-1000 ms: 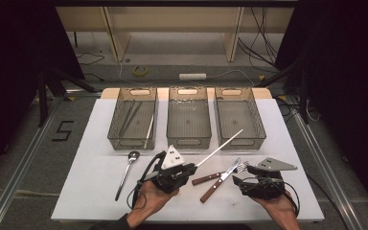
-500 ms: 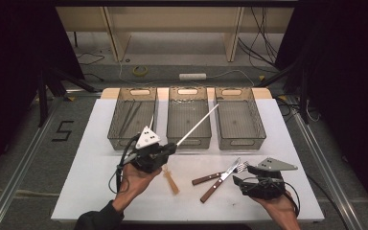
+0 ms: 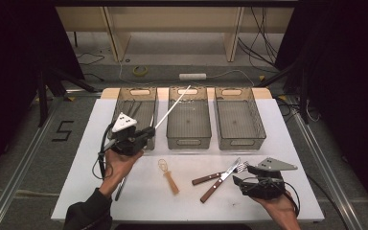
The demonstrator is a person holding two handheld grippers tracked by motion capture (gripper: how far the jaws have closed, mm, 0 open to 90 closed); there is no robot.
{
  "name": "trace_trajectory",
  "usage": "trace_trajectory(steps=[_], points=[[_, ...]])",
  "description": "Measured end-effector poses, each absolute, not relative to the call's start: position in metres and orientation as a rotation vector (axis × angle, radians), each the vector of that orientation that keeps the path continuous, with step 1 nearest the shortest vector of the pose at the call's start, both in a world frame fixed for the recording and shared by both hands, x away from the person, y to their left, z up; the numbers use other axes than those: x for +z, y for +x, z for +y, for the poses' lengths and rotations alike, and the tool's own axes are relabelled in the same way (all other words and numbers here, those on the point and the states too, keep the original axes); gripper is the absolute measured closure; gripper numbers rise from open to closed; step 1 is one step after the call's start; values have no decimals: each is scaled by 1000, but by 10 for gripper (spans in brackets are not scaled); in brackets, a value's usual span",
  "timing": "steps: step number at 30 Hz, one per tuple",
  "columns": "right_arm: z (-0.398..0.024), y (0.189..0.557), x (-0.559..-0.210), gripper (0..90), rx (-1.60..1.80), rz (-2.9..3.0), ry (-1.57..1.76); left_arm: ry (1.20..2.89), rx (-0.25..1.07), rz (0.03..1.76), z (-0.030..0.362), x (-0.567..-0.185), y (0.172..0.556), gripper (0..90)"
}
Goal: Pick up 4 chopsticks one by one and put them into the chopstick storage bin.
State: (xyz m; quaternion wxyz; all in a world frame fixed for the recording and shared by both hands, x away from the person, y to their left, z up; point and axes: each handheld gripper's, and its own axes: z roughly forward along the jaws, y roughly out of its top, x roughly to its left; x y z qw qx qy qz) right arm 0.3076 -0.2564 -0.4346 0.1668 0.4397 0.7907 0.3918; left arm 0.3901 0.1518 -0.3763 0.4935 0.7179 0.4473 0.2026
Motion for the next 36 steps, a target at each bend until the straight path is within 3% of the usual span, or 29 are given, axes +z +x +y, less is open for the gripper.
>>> trace_trajectory(steps=[20, 36], points=[[-256, 308, -435, 331, 1120, 2252, 1252, 1652, 604, 1264, 211, -390, 426, 835], [-255, 308, -436, 331, 1118, 2255, 1252, 1702, 619, 1356, 219, -416, 446, 834]])
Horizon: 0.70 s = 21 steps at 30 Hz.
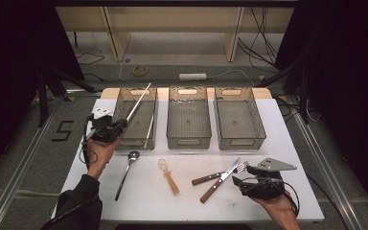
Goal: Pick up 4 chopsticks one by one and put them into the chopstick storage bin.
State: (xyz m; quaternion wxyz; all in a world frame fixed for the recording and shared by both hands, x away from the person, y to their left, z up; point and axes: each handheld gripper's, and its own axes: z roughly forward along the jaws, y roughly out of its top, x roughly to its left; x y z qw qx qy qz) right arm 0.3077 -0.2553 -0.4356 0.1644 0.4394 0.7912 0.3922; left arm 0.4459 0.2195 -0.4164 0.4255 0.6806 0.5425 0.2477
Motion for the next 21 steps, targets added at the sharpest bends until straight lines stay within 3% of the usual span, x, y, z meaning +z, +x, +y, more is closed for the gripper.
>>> trace_trajectory(steps=[21], points=[[-257, 307, -436, 332, 1115, 2255, 1256, 1749, 605, 1376, 209, -429, 461, 832]])
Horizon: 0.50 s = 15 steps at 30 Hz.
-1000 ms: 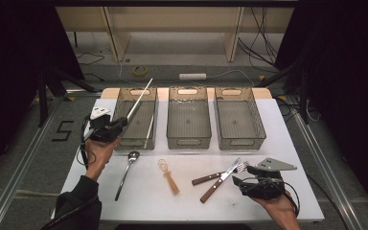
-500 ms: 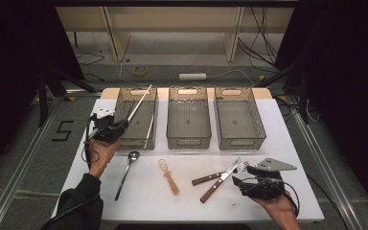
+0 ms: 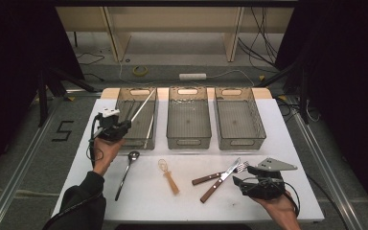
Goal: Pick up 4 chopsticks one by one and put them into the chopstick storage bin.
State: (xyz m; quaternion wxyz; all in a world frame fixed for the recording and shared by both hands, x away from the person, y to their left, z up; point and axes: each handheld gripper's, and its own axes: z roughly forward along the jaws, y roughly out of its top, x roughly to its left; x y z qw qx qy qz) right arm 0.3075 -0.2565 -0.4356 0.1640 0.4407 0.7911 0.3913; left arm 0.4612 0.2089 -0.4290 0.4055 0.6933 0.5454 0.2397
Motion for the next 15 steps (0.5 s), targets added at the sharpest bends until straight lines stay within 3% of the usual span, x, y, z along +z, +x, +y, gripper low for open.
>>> trace_trajectory(steps=[6, 12, 15], points=[[-255, 308, -436, 332, 1112, 2264, 1251, 1737, 568, 1383, 208, -428, 463, 802], [-256, 307, -436, 332, 1111, 2262, 1251, 1675, 533, 1359, 213, -414, 457, 582], [-256, 307, -436, 331, 1112, 2260, 1250, 1662, 530, 1346, 215, -406, 452, 519]])
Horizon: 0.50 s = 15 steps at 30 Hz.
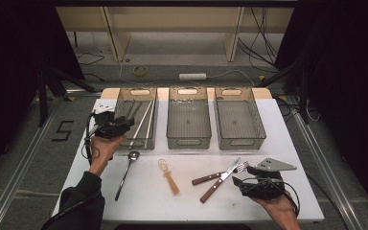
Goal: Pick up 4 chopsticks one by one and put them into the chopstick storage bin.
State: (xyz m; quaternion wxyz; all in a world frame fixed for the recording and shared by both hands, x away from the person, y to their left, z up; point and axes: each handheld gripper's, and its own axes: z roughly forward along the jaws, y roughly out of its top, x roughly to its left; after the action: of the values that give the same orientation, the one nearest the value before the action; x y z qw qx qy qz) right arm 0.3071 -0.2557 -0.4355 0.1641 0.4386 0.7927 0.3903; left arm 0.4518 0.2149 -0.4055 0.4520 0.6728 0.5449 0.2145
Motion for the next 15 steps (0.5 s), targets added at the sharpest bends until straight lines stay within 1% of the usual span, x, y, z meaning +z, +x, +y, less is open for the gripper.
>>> trace_trajectory(steps=[9, 15], points=[[-256, 306, -435, 332, 1113, 2258, 1244, 1706, 470, 1319, 218, -396, 430, 346], [-257, 305, -435, 331, 1119, 2251, 1254, 1751, 473, 1306, 214, -393, 417, 288]])
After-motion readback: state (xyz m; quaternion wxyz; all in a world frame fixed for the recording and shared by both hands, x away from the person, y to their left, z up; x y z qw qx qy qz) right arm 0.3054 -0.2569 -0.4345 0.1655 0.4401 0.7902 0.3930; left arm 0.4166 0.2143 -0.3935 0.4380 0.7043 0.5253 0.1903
